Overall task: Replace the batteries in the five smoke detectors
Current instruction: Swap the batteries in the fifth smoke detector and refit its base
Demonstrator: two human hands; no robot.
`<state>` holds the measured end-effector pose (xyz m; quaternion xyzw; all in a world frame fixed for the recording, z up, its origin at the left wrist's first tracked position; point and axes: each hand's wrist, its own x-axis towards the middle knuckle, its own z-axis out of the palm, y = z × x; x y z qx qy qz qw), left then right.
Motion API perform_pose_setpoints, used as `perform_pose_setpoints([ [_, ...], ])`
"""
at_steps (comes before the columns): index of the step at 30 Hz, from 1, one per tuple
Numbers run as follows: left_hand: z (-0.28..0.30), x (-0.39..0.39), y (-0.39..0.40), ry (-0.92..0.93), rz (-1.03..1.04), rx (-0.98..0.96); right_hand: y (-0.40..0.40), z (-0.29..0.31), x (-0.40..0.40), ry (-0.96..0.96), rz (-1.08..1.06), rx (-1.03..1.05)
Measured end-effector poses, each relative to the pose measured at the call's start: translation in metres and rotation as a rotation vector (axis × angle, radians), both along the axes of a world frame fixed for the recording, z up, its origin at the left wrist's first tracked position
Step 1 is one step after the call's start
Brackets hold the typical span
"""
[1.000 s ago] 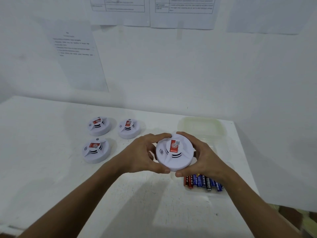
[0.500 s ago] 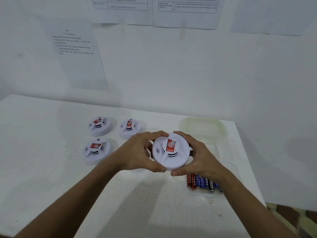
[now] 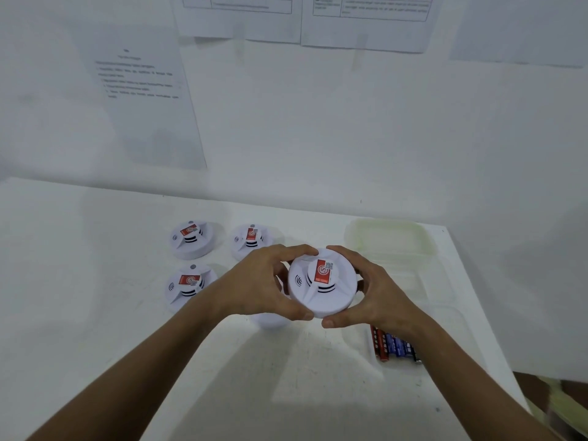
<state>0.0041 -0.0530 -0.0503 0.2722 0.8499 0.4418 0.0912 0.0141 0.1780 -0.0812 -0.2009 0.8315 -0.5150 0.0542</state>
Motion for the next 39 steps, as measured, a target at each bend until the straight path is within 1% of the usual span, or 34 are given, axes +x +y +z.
perform_pose_setpoints([
  [7,-0.008,-0.018,-0.014,-0.031,-0.024,0.000,-0.012,-0.003,-0.010,-0.007,-0.035,0.004],
  [11,-0.009,-0.028,-0.017,-0.012,-0.032,-0.043,-0.016,-0.004,-0.014,-0.007,-0.054,0.021],
  [14,-0.010,-0.033,-0.016,0.002,-0.031,-0.040,-0.015,-0.001,-0.016,-0.010,-0.068,0.020],
  [18,-0.012,-0.041,-0.016,-0.053,0.012,-0.040,-0.011,0.003,-0.021,-0.005,-0.087,0.016],
  [22,-0.009,-0.047,-0.012,0.035,0.004,-0.068,-0.007,0.010,-0.025,0.015,-0.098,0.030],
  [25,-0.006,-0.049,-0.010,0.066,0.017,-0.064,-0.005,0.013,-0.025,0.021,-0.107,0.032],
  [39,-0.008,-0.050,-0.009,0.077,0.013,-0.068,-0.004,0.011,-0.019,0.023,-0.146,0.036],
])
